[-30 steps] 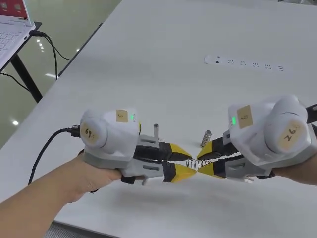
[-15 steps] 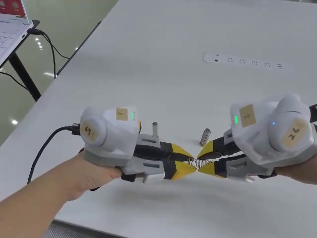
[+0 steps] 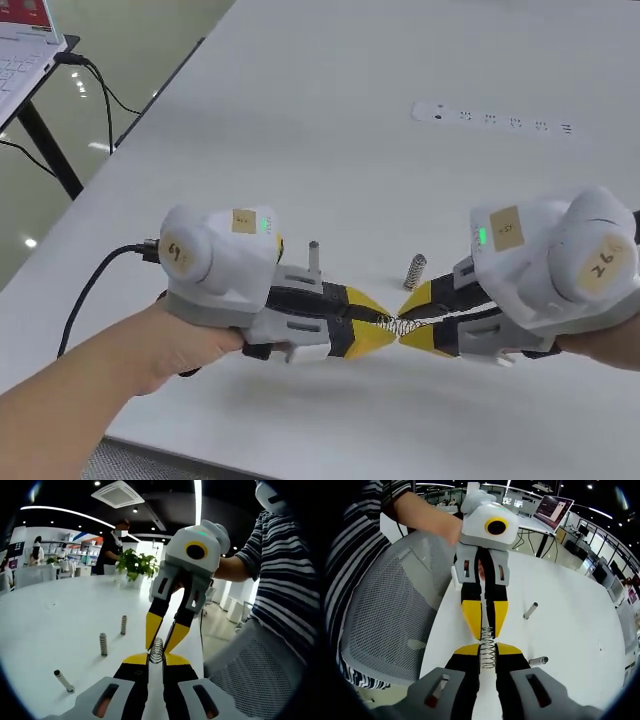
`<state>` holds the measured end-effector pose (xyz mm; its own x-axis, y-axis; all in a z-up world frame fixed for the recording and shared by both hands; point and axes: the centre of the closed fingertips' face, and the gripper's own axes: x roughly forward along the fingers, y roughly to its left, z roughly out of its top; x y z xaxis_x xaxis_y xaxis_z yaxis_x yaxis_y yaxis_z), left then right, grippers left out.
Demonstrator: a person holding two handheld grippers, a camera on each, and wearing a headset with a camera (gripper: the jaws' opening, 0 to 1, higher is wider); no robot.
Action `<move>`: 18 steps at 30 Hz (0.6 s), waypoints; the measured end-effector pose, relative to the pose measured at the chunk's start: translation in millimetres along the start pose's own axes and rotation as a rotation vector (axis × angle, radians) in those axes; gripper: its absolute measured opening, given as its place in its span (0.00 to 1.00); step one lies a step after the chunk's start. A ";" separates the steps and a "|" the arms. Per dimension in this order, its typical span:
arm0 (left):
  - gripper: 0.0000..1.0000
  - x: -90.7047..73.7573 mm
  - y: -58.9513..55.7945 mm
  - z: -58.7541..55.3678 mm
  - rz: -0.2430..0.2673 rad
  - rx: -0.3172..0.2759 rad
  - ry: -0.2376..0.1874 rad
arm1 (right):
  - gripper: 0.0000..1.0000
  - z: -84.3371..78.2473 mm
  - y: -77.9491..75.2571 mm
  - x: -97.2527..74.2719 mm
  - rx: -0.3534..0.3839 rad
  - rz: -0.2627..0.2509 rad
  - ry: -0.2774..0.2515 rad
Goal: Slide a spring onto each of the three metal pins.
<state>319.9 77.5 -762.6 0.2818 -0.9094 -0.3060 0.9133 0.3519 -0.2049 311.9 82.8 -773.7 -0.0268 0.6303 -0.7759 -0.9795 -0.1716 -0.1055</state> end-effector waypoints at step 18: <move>0.02 -2.5 -2.3 4.2 -0.005 -0.021 -0.009 | 0.11 -19.0 0.9 -7.3 0.032 -0.013 0.025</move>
<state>318.3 78.1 -757.4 0.2798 -0.9133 -0.2961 0.9085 0.3516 -0.2259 315.0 63.6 -779.9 -0.0096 0.6133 -0.7898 -0.9857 -0.1386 -0.0957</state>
